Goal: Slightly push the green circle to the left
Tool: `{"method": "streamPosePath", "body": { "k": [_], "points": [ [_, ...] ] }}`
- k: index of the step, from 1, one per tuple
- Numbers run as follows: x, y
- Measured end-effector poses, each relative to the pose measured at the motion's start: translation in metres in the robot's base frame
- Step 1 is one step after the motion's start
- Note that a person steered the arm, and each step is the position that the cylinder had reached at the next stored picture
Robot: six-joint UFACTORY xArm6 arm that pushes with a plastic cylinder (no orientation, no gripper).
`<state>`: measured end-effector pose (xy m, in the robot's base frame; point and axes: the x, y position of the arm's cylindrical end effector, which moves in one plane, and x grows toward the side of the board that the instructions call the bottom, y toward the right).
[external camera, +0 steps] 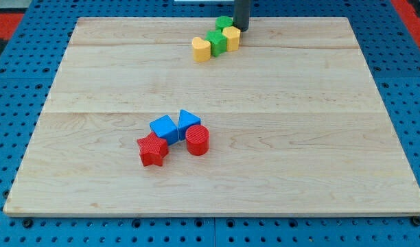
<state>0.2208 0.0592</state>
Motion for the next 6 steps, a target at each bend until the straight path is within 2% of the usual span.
{"method": "streamPosePath", "body": {
  "k": [6],
  "points": [
    [-0.0002, 0.0112]
  ]
}}
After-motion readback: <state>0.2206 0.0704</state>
